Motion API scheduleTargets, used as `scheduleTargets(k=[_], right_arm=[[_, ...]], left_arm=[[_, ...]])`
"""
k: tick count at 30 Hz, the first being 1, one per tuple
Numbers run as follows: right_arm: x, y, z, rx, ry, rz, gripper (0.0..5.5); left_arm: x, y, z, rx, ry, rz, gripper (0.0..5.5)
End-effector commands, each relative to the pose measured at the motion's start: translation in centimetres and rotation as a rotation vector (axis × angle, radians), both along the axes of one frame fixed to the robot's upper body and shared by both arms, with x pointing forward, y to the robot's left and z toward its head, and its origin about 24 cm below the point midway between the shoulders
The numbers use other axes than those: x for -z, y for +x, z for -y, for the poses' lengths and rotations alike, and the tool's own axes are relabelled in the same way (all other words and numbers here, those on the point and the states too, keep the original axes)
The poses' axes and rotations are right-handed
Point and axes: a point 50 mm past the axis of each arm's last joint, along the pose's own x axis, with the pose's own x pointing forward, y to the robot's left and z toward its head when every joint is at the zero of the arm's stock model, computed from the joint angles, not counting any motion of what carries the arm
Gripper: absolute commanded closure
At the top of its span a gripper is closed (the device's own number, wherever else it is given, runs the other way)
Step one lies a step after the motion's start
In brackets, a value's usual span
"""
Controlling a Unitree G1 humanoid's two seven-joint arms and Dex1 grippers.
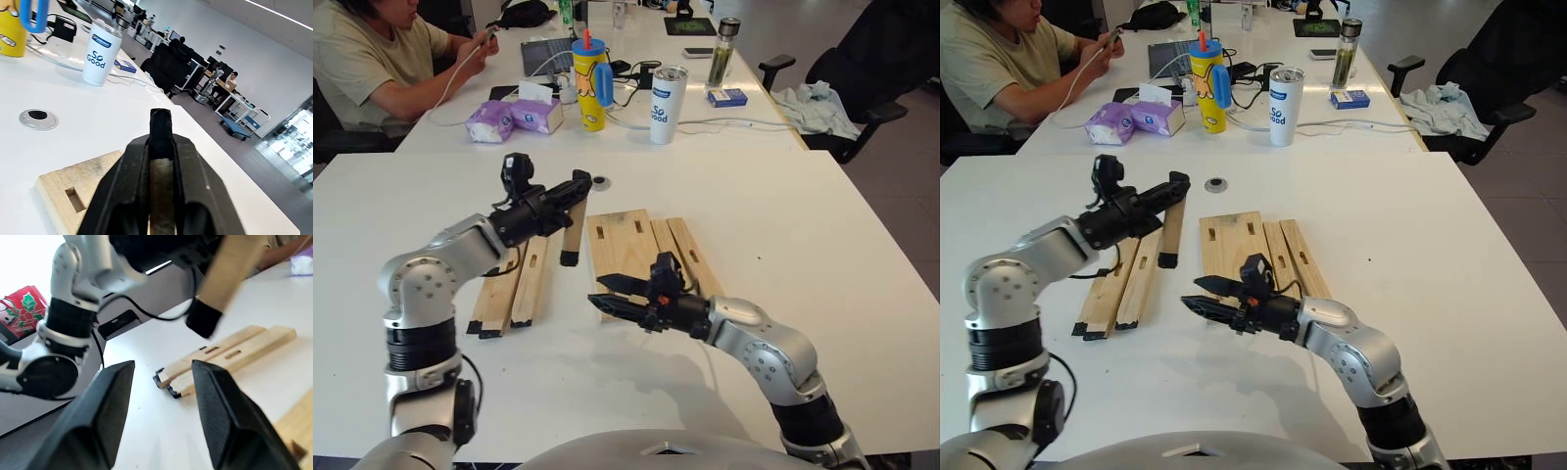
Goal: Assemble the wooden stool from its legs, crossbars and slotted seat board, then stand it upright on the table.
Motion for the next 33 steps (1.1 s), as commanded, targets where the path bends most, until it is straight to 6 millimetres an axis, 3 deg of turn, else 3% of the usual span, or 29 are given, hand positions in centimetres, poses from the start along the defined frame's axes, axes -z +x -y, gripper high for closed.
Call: scheduleTargets(k=[1,6,11,21,26,29,33], right_arm=[[-0.1,0.5,-2.4,-0.001,0.007,-0.002,3.35],[0.2,2.0,-4.1,0.074,0.006,-0.007,3.35],[0.1,3.7,-4.5,0.175,0.022,-0.021,3.35],[1.0,6.2,-1.8,0.391,-0.057,-0.016,3.35],[0.9,6.3,-1.7,0.407,-0.046,-0.007,3.35],[1.0,5.5,-1.4,0.387,-0.047,0.0,3.35],[2.1,4.3,0.9,0.426,-0.105,0.007,3.35]], left_arm=[[0.1,0.4,0.2,-0.085,0.033,0.013,5.08],[0.3,0.1,1.1,-0.057,0.04,0.0,5.08],[0.7,-0.2,1.8,-0.036,0.032,-0.02,5.08],[0.2,-0.4,0.2,-0.057,0.073,-0.014,5.08],[-0.3,-0.3,-0.1,-0.064,0.084,-0.001,5.08],[-1.6,0.1,-1.2,-0.167,0.065,0.05,5.08],[-3.3,-0.8,-3.2,-0.342,0.161,0.165,5.08]])
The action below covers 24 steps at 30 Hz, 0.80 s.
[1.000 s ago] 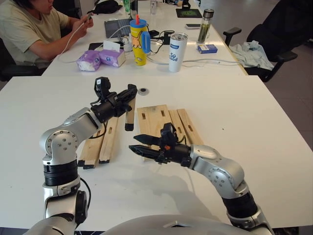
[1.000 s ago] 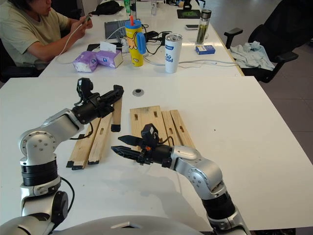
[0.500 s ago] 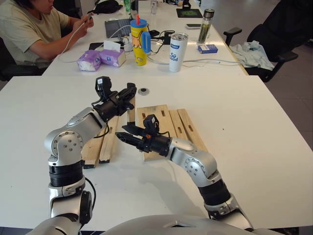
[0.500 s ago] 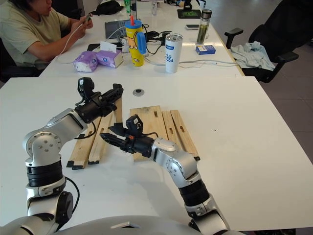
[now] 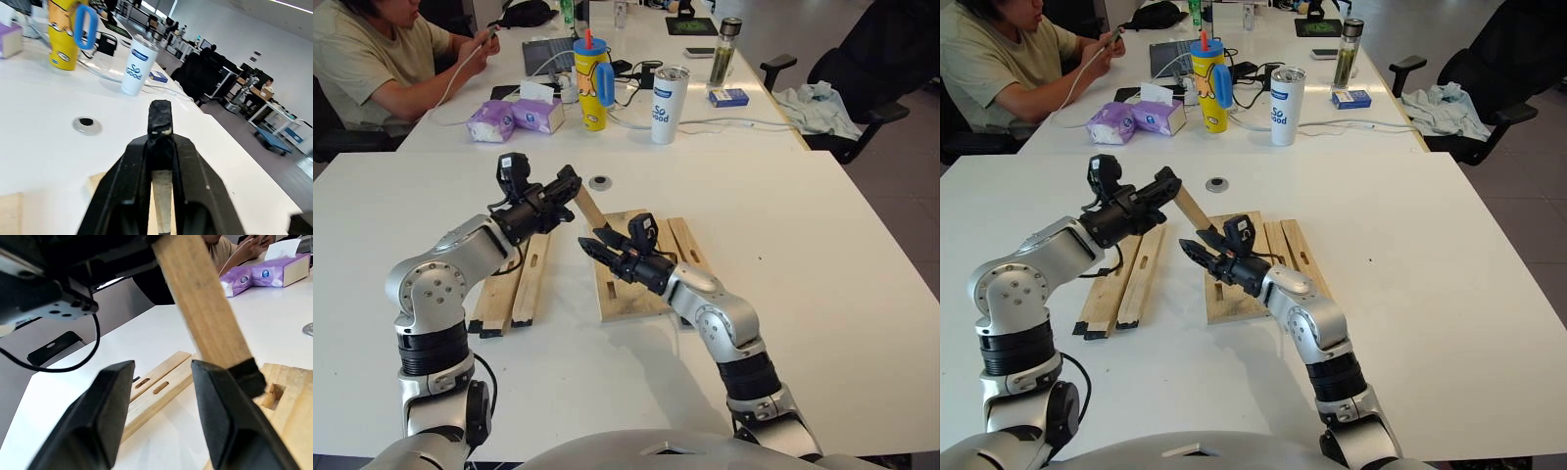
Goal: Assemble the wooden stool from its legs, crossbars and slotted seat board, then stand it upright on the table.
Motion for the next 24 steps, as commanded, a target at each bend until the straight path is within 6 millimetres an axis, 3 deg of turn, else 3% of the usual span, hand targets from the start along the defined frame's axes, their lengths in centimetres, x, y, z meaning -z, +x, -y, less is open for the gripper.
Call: scheduleTargets(k=[1,5,10,15,24], right_arm=[[1.2,-0.3,3.4,0.146,-0.074,0.0,3.35],[1.1,1.4,7.4,0.443,-0.109,0.033,3.35],[0.7,2.7,10.2,0.591,-0.12,0.057,3.35],[0.8,2.8,10.5,0.606,-0.117,0.054,3.35],[1.2,2.5,9.7,0.582,-0.095,0.036,3.35]], left_arm=[[-1.7,-1.4,-1.8,-0.163,0.133,0.125,5.08],[0.3,-3.4,-2.7,-0.272,0.192,0.126,5.08],[3.8,-4.7,-4.2,-0.391,0.212,0.043,5.08],[5.1,-5.0,-4.6,-0.395,0.237,0.009,5.08],[6.2,-3.3,-4.4,-0.35,0.23,-0.015,5.09]])
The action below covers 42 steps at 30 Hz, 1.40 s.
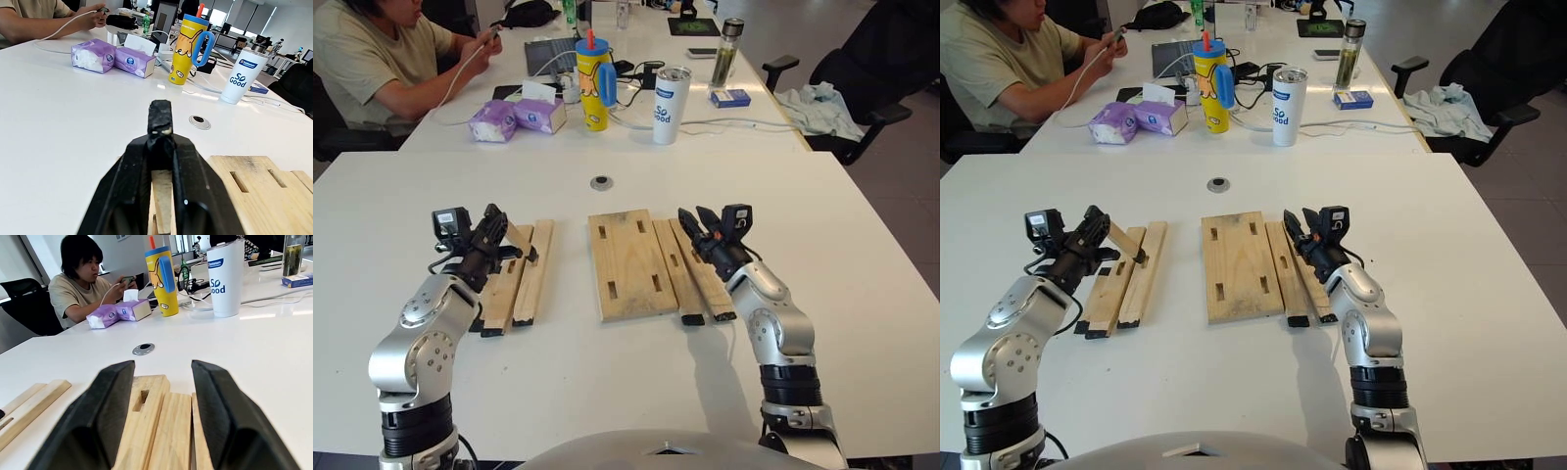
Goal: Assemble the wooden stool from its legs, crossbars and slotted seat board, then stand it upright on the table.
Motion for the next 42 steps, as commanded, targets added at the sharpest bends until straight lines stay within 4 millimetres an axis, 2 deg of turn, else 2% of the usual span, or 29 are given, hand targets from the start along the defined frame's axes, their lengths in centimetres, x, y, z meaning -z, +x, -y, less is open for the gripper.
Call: scheduleTargets(k=[1,6,13,19,25,28,30,33,36,38,42], right_arm=[[-0.1,-0.1,-0.2,-0.009,0.004,0.005,3.35],[-0.1,-0.2,-0.4,-0.024,0.01,0.005,3.35],[0.1,-0.4,-0.6,-0.023,0.014,-0.001,3.35],[0.1,-0.6,-0.6,-0.007,0.02,0.0,3.35],[0.3,-0.8,-0.7,0.004,-0.006,-0.005,3.35],[0.3,-0.9,-0.8,0.007,-0.017,-0.004,3.35],[0.3,-0.9,-0.9,0.005,-0.024,-0.005,3.35],[0.3,-1.0,-1.1,-0.014,-0.043,-0.008,3.35],[0.2,-0.8,-1.2,-0.035,-0.052,-0.007,3.35],[0.1,-0.6,-1.1,-0.044,-0.059,-0.006,3.35],[0.1,-0.3,-1.1,-0.061,-0.068,-0.005,3.35]], left_arm=[[0.1,0.6,0.0,0.014,0.02,0.003,5.09],[0.5,0.4,-0.4,-0.004,0.05,-0.01,5.09],[1.1,0.0,0.0,0.005,0.028,-0.049,5.09],[1.0,0.0,0.1,0.011,0.044,-0.066,5.09],[1.6,-0.4,0.4,0.036,0.186,-0.147,5.09],[2.9,-1.2,0.9,0.064,0.258,-0.213,5.09],[4.4,-1.9,0.9,0.073,0.267,-0.265,5.09],[6.6,-3.2,0.1,0.042,0.238,-0.321,5.09],[7.7,-4.1,-0.3,0.011,0.203,-0.337,5.09],[7.6,-4.0,-0.1,0.018,0.205,-0.316,5.09],[6.2,-2.5,0.8,0.045,0.227,-0.232,5.09]])
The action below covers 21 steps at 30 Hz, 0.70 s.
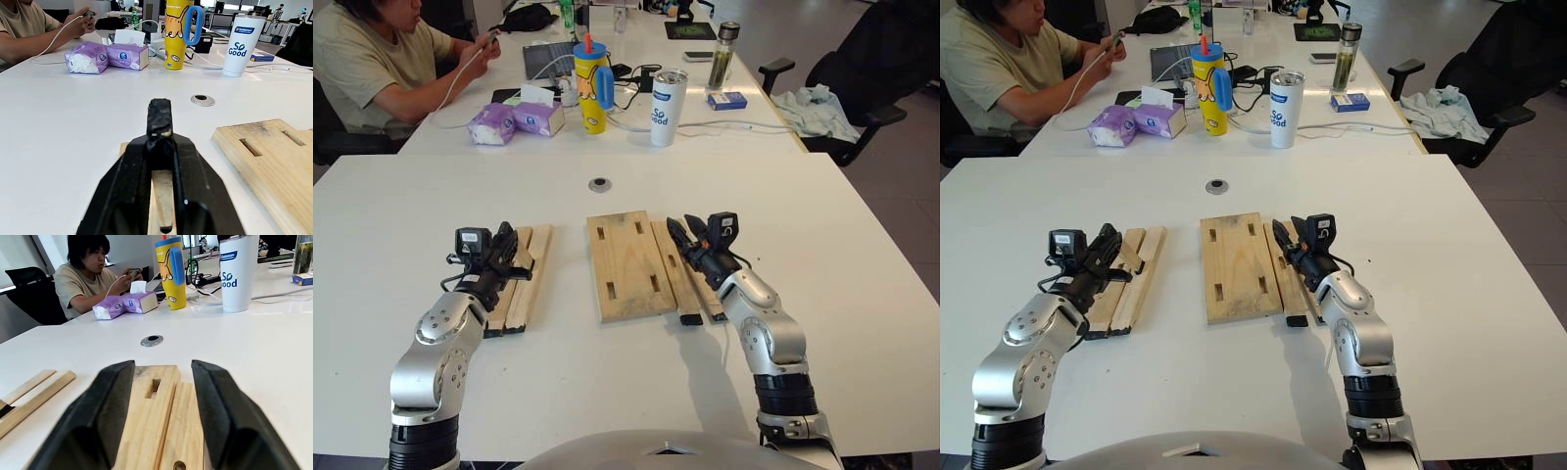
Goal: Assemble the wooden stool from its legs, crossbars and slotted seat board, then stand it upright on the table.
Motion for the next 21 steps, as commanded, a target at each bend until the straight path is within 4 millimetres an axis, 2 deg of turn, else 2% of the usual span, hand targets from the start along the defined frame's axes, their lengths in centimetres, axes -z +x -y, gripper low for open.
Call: scheduleTargets(k=[1,7,8,10,16,21], right_arm=[[-0.2,0.5,-0.1,-0.021,-0.013,0.001,3.35],[-0.2,0.7,-0.4,-0.04,-0.013,0.002,3.35],[-0.2,0.8,-0.4,-0.041,-0.014,0.003,3.35],[-0.2,0.9,-0.3,-0.043,-0.013,0.005,3.35],[-0.2,1.1,-0.4,-0.048,-0.006,0.009,3.35],[-0.4,1.6,-0.7,-0.064,-0.002,0.02,3.35]], left_arm=[[3.0,-0.2,0.0,-0.02,0.024,-0.176,5.09],[1.6,0.8,0.0,-0.007,0.068,-0.111,5.09],[1.4,0.8,0.1,-0.003,0.072,-0.103,4.73],[0.9,1.0,0.0,-0.007,0.073,-0.065,4.4],[-2.9,2.1,0.2,-0.015,0.053,0.154,3.44],[-7.6,3.0,1.0,-0.008,0.023,0.388,3.41]])
